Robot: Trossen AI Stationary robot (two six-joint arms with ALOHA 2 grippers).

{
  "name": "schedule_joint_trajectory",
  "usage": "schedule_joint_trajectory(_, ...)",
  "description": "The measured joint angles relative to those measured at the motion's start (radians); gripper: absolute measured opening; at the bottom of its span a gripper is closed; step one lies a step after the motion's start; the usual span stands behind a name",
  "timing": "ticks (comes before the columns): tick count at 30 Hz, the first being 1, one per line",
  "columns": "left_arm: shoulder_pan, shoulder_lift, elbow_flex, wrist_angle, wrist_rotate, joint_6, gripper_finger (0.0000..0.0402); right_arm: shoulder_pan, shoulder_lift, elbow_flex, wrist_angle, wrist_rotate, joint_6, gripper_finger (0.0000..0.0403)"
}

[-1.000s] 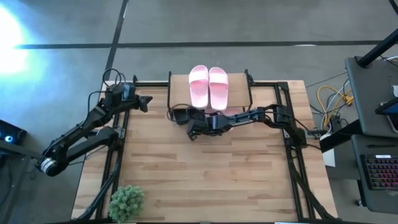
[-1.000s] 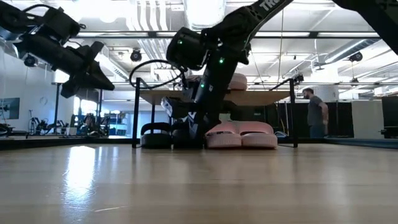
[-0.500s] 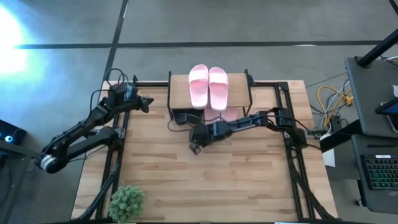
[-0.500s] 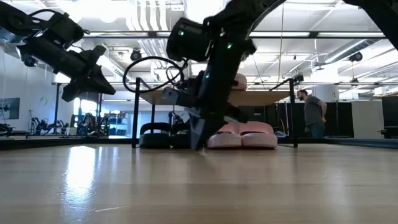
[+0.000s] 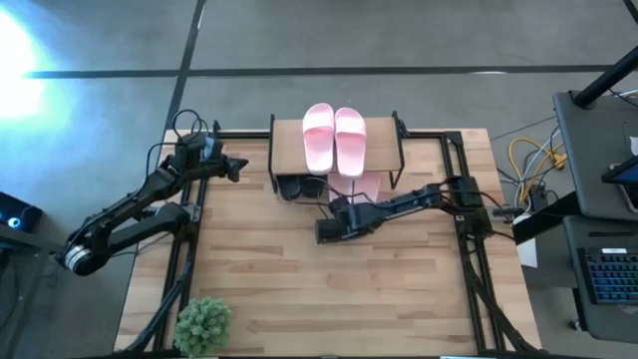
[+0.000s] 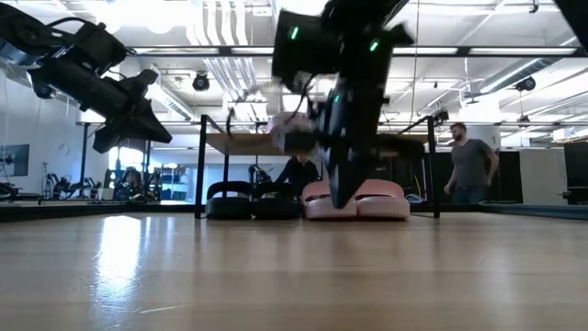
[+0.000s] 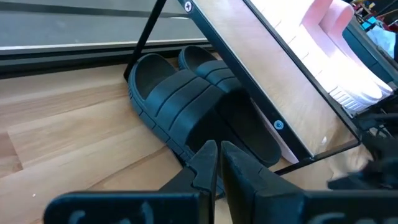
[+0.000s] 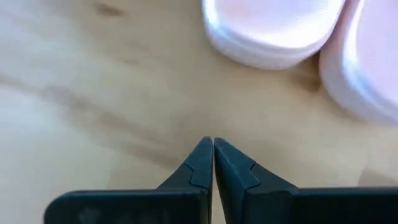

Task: Pick and place slides into the shelf
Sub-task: Adjust the sandals under the shelf

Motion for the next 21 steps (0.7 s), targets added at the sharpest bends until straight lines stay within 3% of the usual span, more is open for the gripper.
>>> schedule_joint_trajectory(5, 0.000, -0.001, -0.001, 0.007, 0.002, 0.001, 0.0008, 0.032, -0.058, -0.116, 0.100, 0.009, 0.093, 0.0008)
schedule_joint_trajectory(11, -0.001, 0.006, -0.002, 0.016, 0.002, 0.021, 0.0008, -0.019, -0.098, -0.297, 0.433, -0.005, 0.106, 0.0008)
schedule_joint_trajectory(16, -0.001, 0.006, -0.002, 0.016, 0.002, 0.023, 0.0008, -0.070, -0.103, -0.322, 0.454, 0.000, 0.039, 0.0008)
schedule_joint_trajectory(21, -0.001, 0.008, -0.003, 0.017, 0.003, 0.023, 0.0008, -0.120, -0.098, -0.317, 0.446, 0.113, -0.059, 0.0008)
